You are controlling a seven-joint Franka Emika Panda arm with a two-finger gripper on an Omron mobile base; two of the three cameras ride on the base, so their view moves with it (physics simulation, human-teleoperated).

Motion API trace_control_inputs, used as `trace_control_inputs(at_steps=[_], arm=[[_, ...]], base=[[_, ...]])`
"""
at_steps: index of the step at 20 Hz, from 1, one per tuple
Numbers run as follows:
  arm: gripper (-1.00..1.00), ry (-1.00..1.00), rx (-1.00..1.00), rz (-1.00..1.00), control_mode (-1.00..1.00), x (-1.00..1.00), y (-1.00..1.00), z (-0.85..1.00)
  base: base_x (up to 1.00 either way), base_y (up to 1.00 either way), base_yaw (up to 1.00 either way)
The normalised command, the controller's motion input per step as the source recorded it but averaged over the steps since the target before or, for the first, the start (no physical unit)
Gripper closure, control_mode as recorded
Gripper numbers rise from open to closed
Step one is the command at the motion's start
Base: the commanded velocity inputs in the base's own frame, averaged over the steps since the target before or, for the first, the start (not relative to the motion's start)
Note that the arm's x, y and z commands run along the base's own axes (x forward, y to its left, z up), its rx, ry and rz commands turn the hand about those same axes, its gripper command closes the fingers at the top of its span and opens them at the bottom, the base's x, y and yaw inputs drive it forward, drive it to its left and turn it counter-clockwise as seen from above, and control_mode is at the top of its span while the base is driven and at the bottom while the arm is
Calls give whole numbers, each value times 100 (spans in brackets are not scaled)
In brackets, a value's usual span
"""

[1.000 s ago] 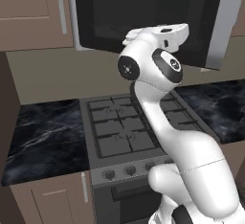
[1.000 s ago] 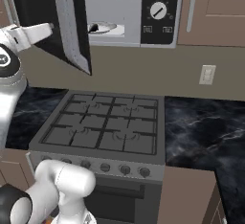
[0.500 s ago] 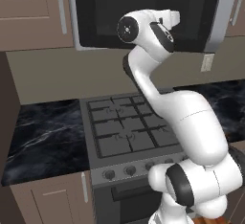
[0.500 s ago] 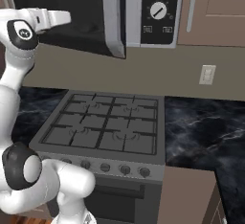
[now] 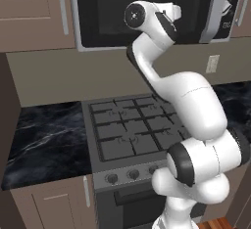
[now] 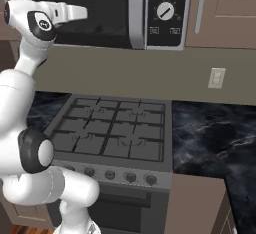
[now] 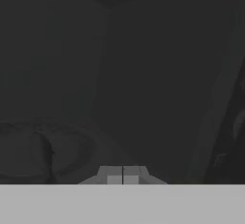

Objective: Transport the fish from the fridge to the microwave and turn on the microwave.

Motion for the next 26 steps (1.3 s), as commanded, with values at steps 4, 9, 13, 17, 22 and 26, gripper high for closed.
trace_control_inputs(at_steps=[4,9,13,17,22,26], arm=[[100,-1,0,4,-100,56,-31,-19],[100,0,6,12,-100,50,-38,0],[100,0,9,16,-100,53,-38,0],[100,0,12,16,-100,51,-34,0],[100,1,13,16,-100,51,-34,0],[100,5,14,13,-100,57,-35,0]], base=[[0,0,0],[0,0,0],[0,0,0],[0,0,0],[0,0,0],[0,0,0]])
